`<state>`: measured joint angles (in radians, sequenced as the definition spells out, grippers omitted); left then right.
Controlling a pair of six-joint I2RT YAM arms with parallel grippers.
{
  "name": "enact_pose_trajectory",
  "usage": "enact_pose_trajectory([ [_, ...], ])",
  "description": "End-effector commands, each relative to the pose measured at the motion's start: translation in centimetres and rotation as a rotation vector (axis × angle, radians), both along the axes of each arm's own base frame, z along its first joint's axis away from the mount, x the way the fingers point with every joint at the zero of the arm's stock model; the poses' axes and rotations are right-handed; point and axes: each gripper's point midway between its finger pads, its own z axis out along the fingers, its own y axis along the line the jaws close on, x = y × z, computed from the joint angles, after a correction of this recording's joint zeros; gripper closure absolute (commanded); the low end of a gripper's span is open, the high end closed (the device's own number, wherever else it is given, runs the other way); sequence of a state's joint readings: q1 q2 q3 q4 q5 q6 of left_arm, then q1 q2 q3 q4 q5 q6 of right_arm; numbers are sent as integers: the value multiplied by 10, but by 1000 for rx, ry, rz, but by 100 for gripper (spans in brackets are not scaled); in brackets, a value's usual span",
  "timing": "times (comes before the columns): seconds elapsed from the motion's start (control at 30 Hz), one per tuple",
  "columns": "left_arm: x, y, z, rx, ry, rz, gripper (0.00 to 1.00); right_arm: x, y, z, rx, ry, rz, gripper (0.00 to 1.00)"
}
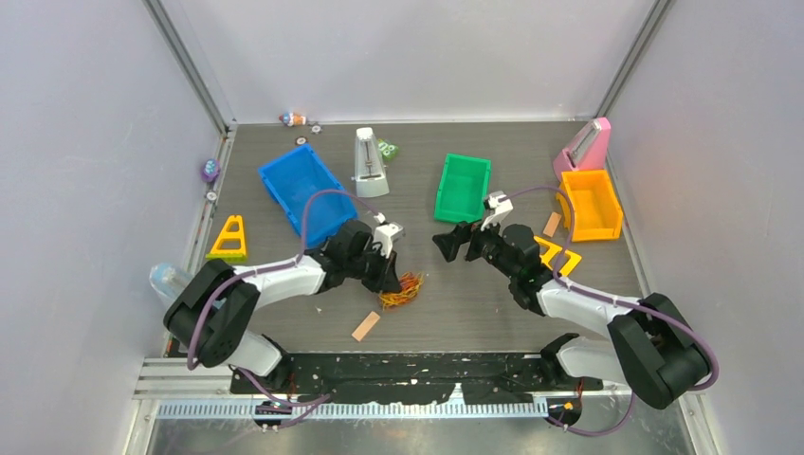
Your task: Untangle the cables
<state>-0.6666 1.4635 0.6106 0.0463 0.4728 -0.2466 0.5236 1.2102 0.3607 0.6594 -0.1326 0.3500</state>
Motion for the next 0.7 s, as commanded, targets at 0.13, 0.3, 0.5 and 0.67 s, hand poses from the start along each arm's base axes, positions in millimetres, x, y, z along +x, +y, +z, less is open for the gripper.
enact_pose_trajectory([
  [0.13, 42, -33, 38, -146, 18, 51, 100, 7, -10, 32, 8, -135, -55, 2],
  [0.3, 88, -37, 74, -355, 24, 174, 100, 14, -25, 29, 18, -109, -163, 4],
  [0.5, 91, -20, 68, -382, -143, 255, 100, 13, -48, 37, 127, -121, -299, 5],
  [0.67, 88, -15, 81, -398, -193, 254, 100, 9, -26, 37, 130, -125, -175, 5],
])
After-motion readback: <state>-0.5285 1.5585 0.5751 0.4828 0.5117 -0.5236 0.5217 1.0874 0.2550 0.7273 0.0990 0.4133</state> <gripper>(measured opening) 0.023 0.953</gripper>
